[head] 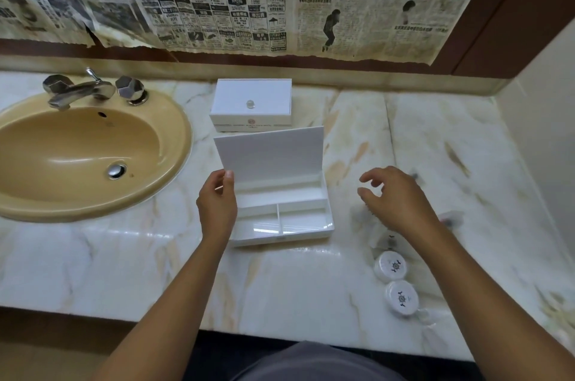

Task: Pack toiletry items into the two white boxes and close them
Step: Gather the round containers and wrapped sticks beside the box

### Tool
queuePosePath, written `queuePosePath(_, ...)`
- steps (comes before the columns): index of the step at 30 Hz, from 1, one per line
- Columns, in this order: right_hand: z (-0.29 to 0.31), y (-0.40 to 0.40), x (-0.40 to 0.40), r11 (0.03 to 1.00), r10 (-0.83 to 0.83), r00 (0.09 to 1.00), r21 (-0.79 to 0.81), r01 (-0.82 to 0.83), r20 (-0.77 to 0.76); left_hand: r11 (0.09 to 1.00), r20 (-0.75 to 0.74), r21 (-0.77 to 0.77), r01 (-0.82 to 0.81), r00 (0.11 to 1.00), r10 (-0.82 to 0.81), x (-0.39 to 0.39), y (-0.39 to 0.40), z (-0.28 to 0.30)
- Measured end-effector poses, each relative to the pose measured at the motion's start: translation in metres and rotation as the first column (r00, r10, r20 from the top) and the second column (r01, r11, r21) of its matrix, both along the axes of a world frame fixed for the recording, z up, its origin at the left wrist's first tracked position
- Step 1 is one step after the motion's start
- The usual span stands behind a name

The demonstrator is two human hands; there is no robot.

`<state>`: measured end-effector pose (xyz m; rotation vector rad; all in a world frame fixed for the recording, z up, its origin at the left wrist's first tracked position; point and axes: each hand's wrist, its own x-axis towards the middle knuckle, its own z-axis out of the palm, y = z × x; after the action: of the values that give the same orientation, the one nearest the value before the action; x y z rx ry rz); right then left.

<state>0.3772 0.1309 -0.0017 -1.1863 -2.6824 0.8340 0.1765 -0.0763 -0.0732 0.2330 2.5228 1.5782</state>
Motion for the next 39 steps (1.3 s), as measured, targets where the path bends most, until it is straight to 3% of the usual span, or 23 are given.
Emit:
queuePosePath(8, -0.002, 0.016, 0.026, 0.997, 0.069, 0.959, 0.009, -0.074, 0.276, 1.000, -0.015, 0.005, 0.006, 1.000, -0.006, -0.001, -0.002, -0.002)
queuePosePath(13, -0.006, 0.024, 0.057, 0.983, 0.180, 0.801, -0.069, -0.172, 0.571, 1.000, -0.015, 0.005, 0.013, 1.000, -0.013, -0.001, -0.002, -0.003)
queuePosePath(16, -0.020, 0.026, 0.070, 0.979, 0.196, 0.732, -0.084, -0.187, 0.652, 1.000, -0.011, 0.008, 0.012, 1.000, -0.012, -0.001, -0.002, -0.003)
queuePosePath(25, -0.050, 0.028, 0.061, 0.993, 0.096, 0.885, 0.019, -0.117, 0.456, 1.000, -0.013, 0.005, 0.013, 1.000, -0.013, -0.001, 0.000, -0.003)
queuePosePath(33, -0.058, 0.029, 0.022, 0.987, 0.099, 0.945, 0.094, -0.134, 0.313, 1.000, -0.011, 0.004, 0.012, 1.000, -0.012, -0.002, -0.001, -0.004)
queuePosePath(39, -0.049, 0.024, 0.015, 0.968, 0.105, 0.937, 0.181, -0.173, 0.333, 1.000, -0.012, 0.007, 0.005, 1.000, -0.005, -0.002, 0.000, -0.005)
